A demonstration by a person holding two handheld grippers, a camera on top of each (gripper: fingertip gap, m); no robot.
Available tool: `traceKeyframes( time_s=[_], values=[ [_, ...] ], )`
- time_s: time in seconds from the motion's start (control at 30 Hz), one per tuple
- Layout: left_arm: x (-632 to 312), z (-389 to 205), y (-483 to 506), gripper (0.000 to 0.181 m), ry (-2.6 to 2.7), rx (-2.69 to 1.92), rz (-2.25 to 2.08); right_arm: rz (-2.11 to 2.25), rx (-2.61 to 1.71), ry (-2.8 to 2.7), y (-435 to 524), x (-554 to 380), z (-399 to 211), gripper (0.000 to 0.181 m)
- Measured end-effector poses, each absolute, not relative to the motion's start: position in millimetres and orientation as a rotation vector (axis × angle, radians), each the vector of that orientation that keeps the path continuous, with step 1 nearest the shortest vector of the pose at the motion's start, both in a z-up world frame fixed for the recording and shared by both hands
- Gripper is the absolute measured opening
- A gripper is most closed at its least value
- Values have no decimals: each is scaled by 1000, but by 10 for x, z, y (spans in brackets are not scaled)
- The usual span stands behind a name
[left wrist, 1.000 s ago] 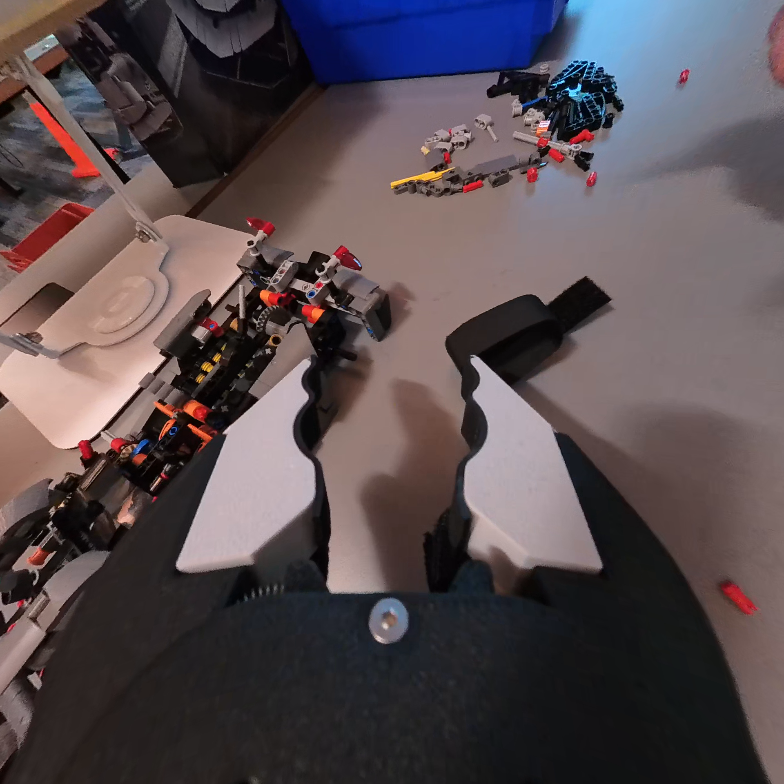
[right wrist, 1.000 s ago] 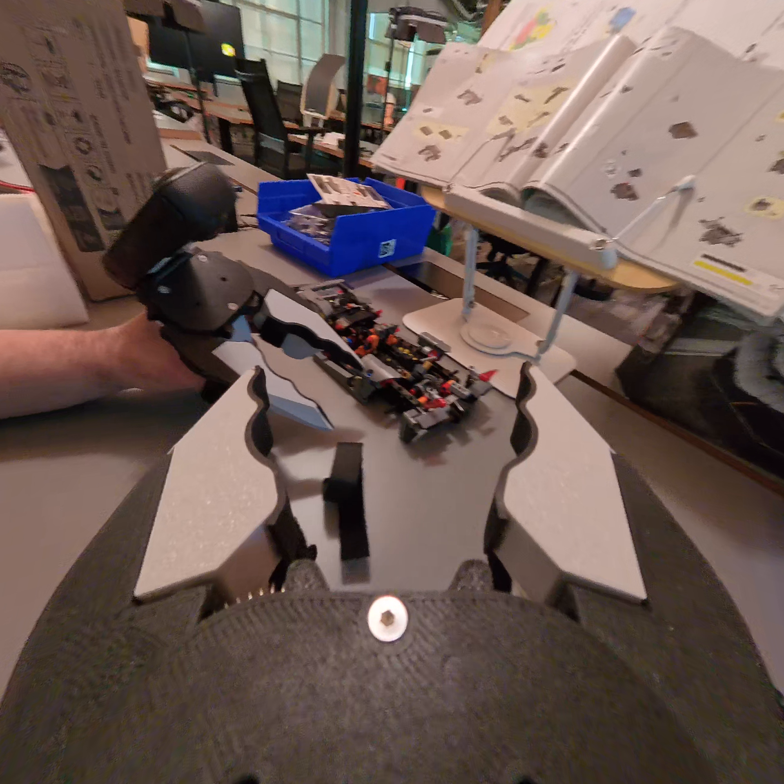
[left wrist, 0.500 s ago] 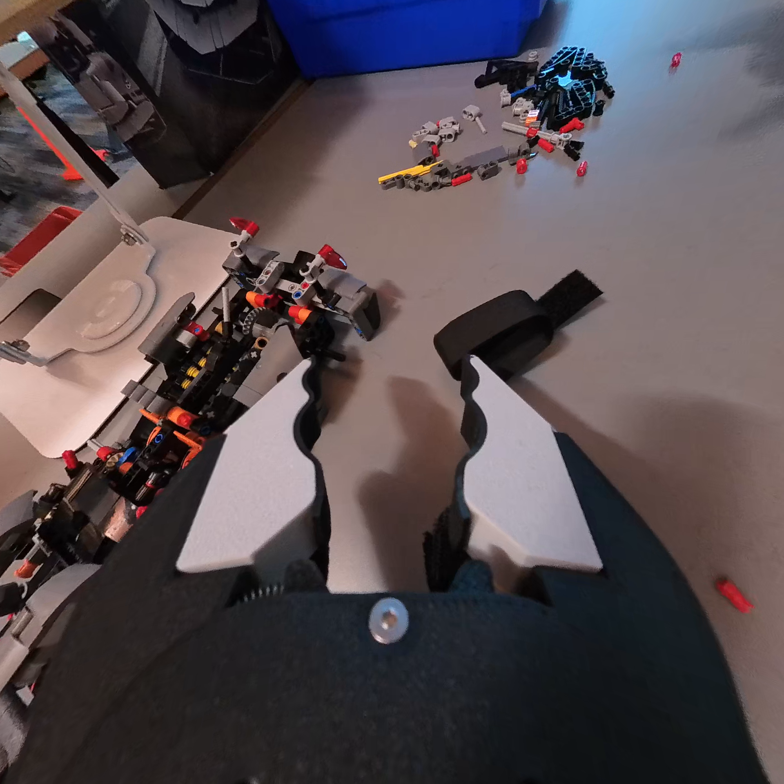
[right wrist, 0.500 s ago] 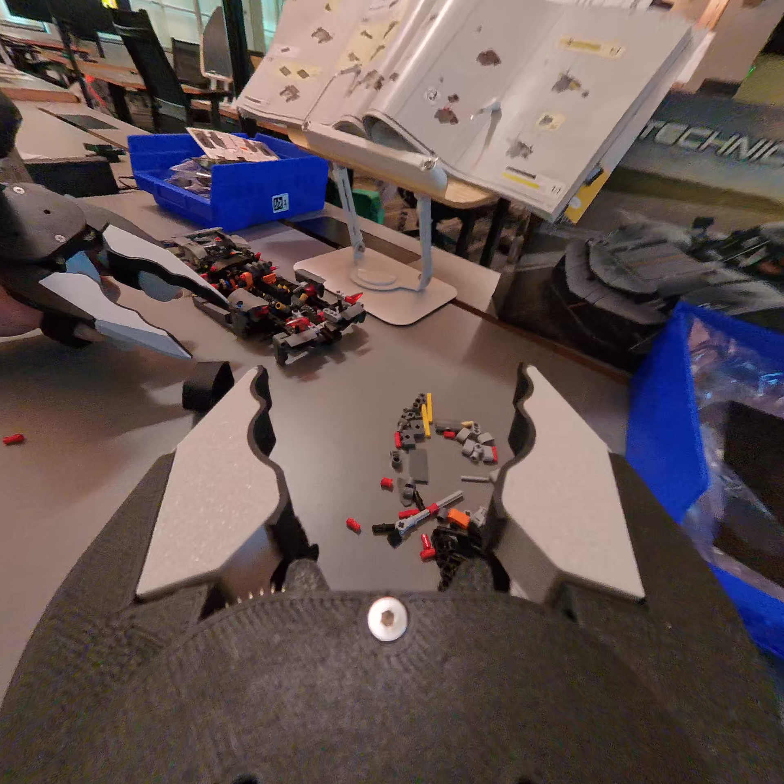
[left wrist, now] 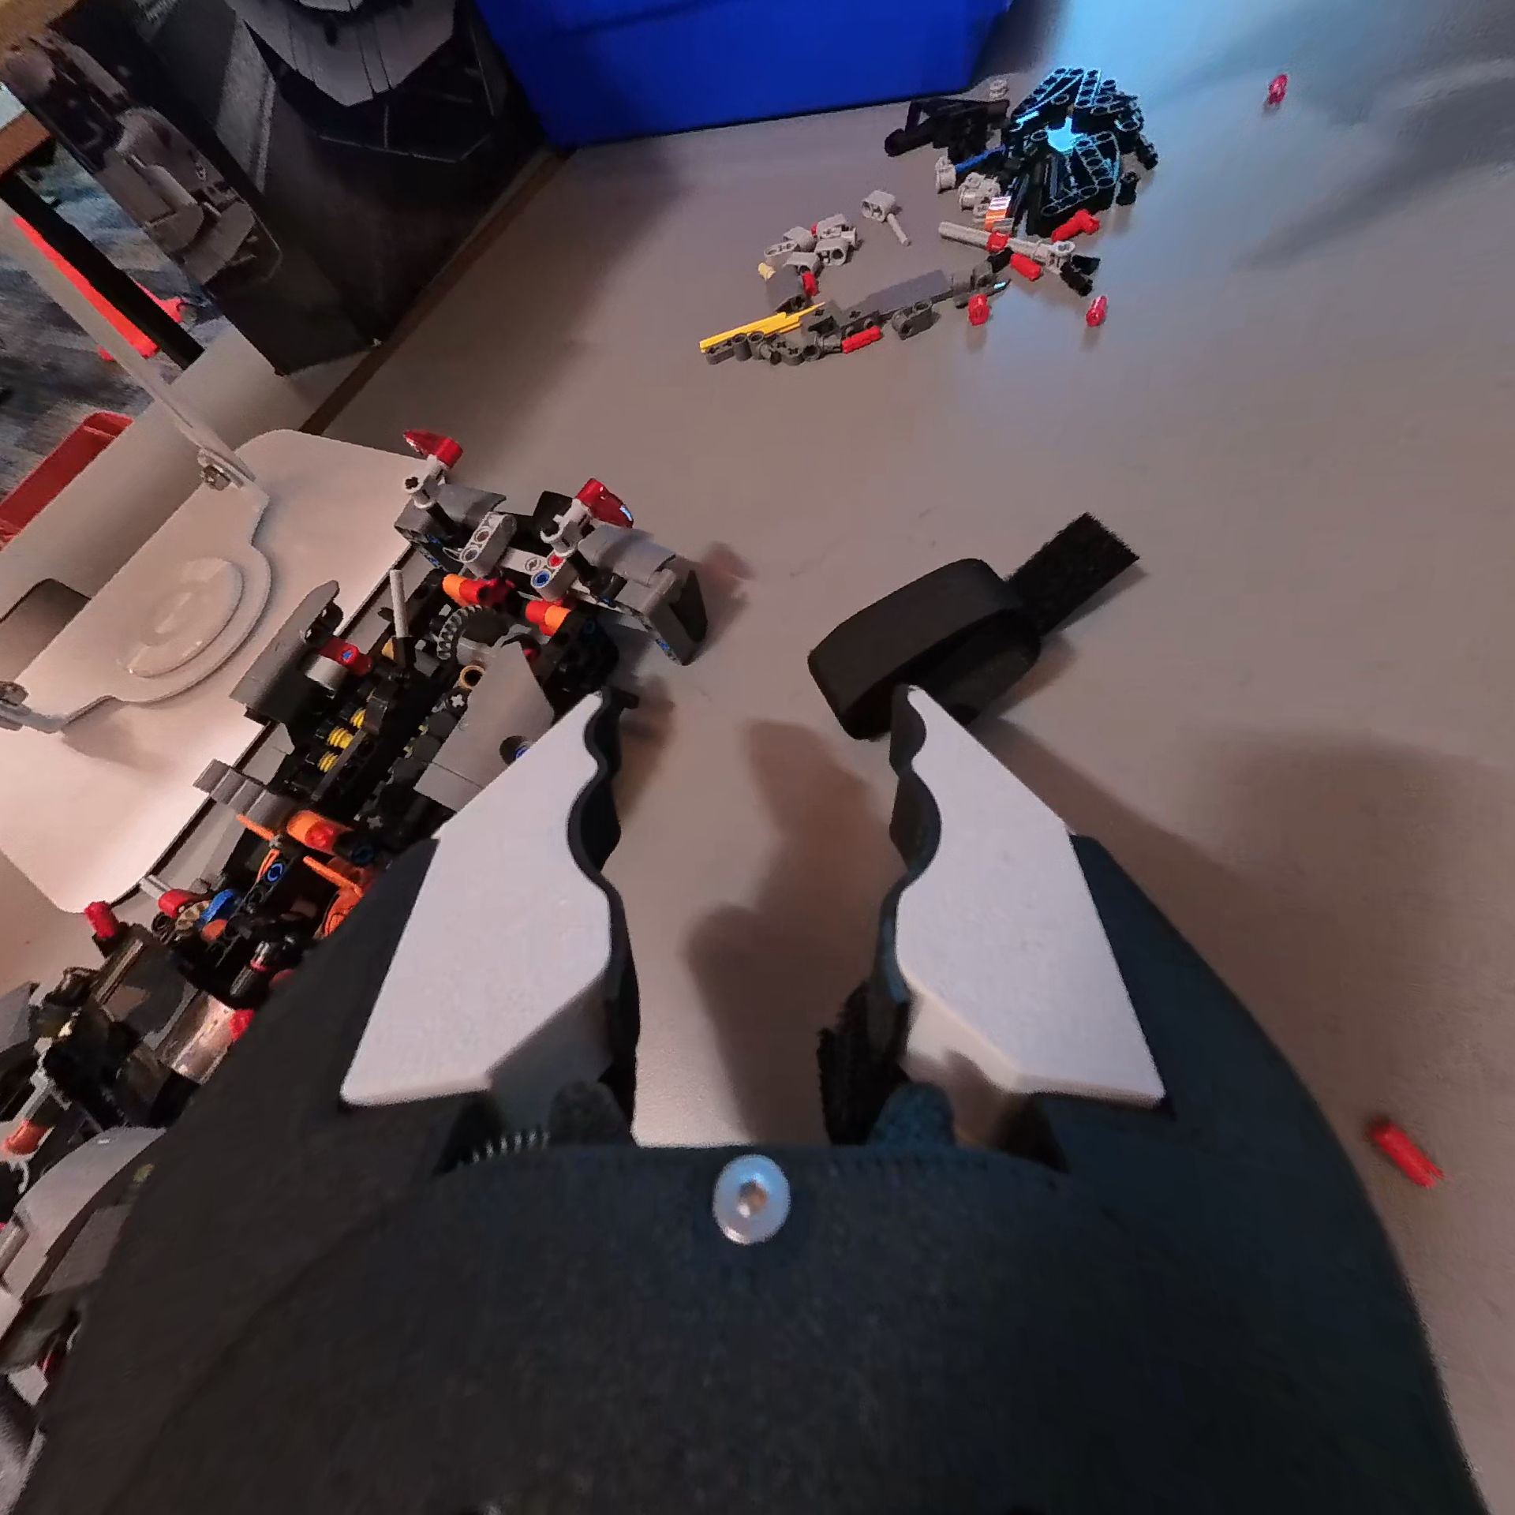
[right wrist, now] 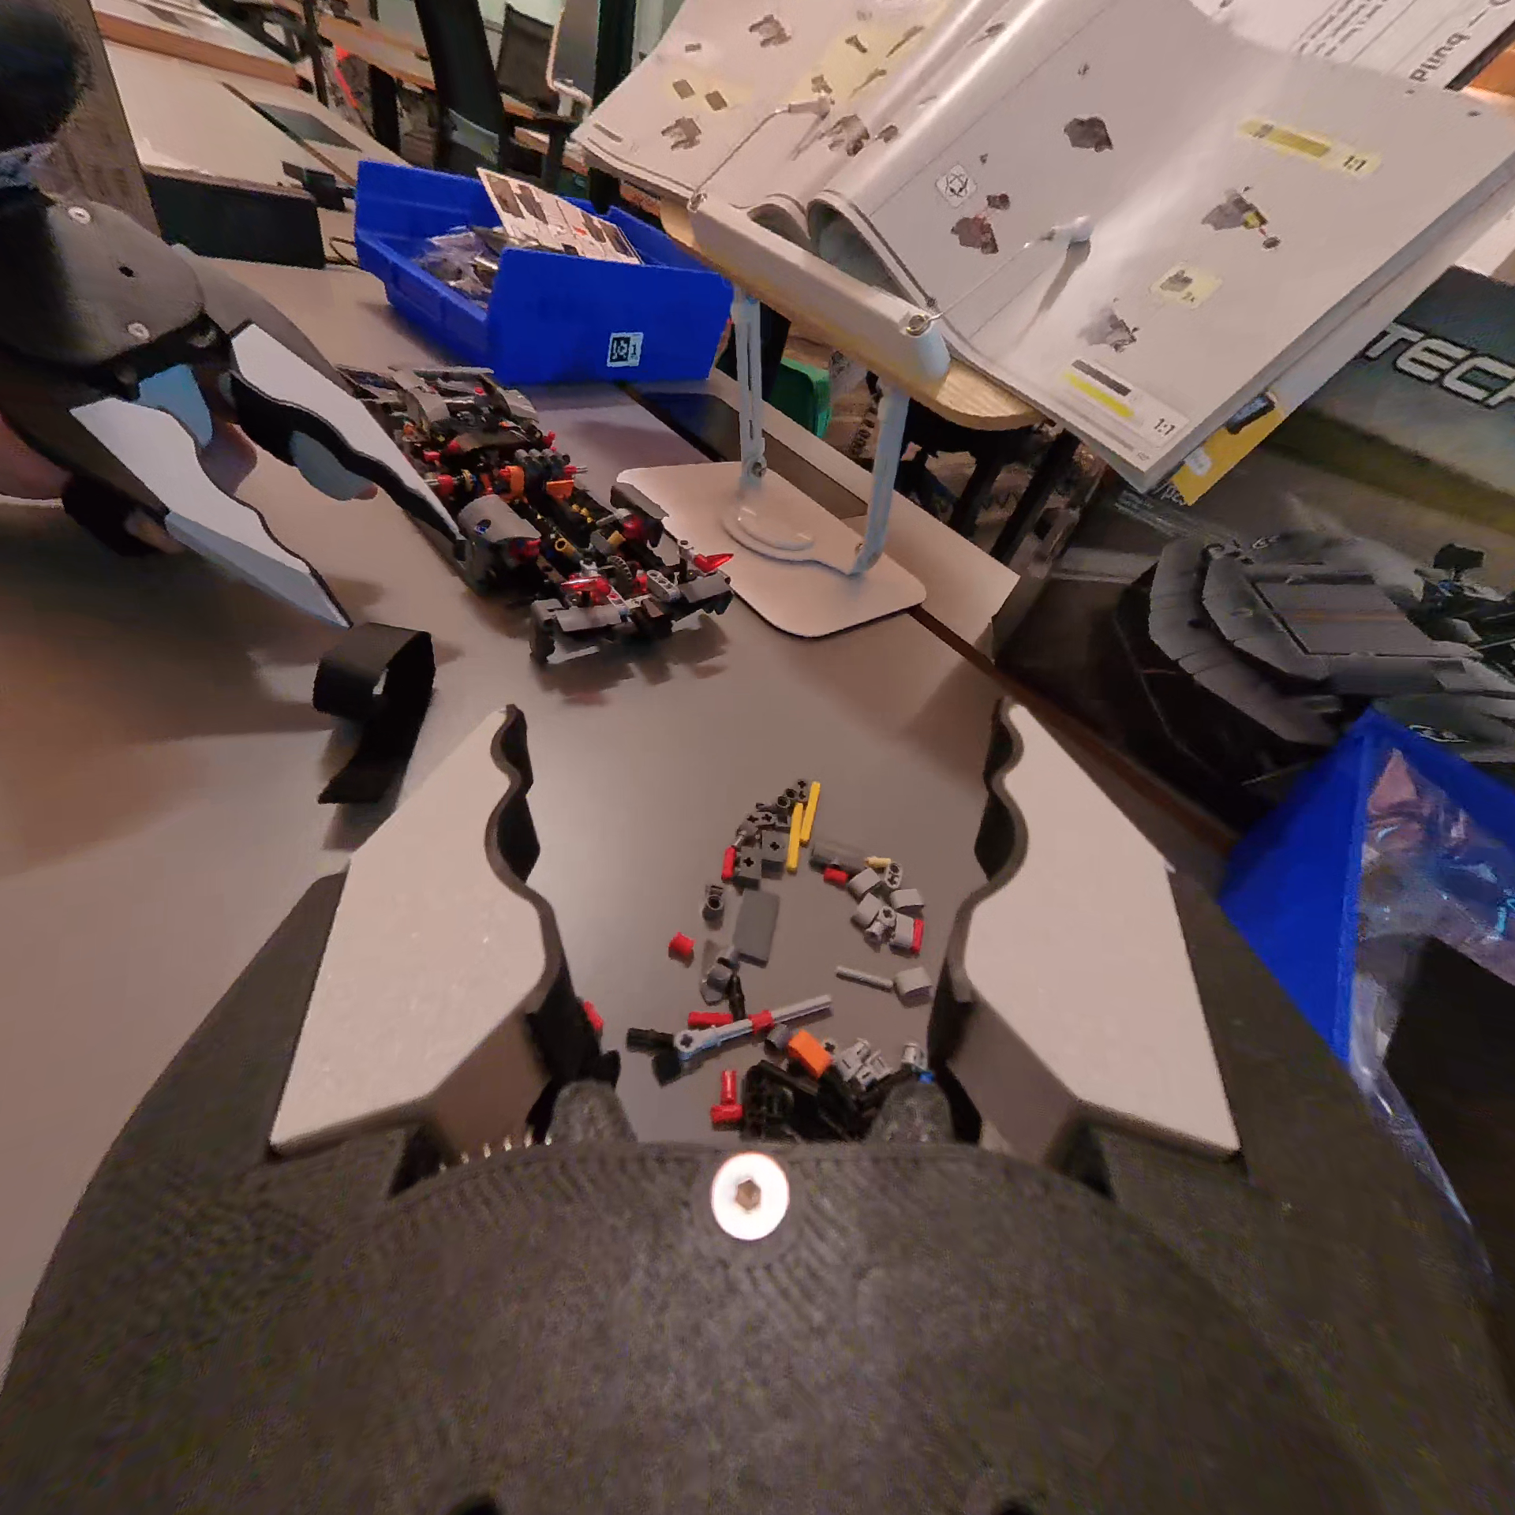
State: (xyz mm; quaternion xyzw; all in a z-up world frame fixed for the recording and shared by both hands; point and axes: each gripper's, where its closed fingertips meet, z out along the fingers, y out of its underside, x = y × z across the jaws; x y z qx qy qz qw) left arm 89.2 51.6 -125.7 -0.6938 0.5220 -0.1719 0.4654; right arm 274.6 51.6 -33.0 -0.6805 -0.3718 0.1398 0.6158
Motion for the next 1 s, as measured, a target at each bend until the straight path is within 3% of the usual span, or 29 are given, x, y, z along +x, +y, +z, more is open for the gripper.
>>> traceKeyframes(
  time_s=[0.7,1.0],
  values=[
    [903,-1378,546,65,1329,-1726,-354,521,-1558,-960,842,2483,-473,112],
    [939,-1283,443,67,1375,-1662,-352,505,-1471,-1050,464,2303,-293,95]
  ],
)
